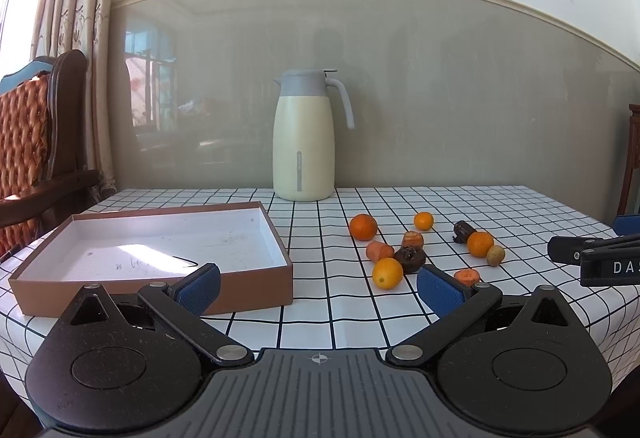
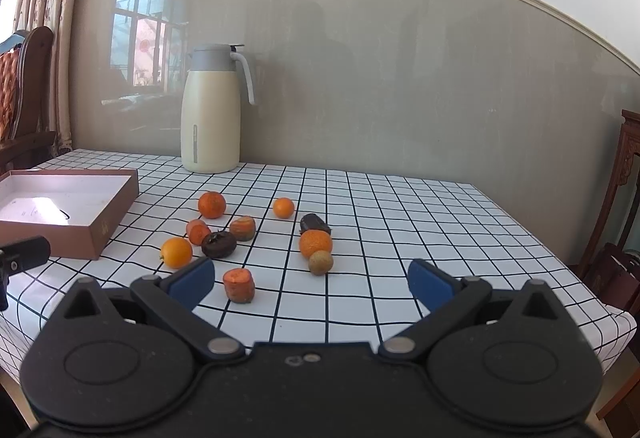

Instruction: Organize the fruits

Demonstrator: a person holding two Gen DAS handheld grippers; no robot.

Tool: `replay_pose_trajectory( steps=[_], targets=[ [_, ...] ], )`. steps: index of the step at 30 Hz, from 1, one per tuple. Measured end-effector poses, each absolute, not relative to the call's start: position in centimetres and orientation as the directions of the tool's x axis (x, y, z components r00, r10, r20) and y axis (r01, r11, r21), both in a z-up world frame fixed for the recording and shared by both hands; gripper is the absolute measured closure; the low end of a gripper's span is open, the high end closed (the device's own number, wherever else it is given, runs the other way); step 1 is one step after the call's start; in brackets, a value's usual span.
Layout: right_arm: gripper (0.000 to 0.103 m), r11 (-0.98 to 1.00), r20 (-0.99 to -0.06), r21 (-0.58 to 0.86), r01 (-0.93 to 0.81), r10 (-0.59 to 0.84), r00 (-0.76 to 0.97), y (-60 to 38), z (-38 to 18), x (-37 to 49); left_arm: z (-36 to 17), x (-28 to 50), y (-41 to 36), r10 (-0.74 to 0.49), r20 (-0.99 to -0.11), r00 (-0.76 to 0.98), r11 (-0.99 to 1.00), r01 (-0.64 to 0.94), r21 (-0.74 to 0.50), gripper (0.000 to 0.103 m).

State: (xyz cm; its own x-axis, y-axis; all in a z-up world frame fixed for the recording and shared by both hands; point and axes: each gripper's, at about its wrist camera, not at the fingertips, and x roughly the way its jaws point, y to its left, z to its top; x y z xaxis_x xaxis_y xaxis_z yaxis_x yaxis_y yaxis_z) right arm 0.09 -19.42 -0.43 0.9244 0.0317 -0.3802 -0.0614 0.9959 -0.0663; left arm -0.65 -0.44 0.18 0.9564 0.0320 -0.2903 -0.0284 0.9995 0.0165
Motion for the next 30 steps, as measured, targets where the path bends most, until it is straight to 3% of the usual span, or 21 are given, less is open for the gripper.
replay_pose_trajectory(
  steps=[30],
  targets=[
    [0.006, 0.996, -0.370, -0.064, -0.061, 0.033, 0.929, -19.60, -0.38, -0.12, 0.08, -0.84, -0.33, 0.056, -0.279, 0.959, 0.998, -0.053, 0.016, 0.000]
  ],
)
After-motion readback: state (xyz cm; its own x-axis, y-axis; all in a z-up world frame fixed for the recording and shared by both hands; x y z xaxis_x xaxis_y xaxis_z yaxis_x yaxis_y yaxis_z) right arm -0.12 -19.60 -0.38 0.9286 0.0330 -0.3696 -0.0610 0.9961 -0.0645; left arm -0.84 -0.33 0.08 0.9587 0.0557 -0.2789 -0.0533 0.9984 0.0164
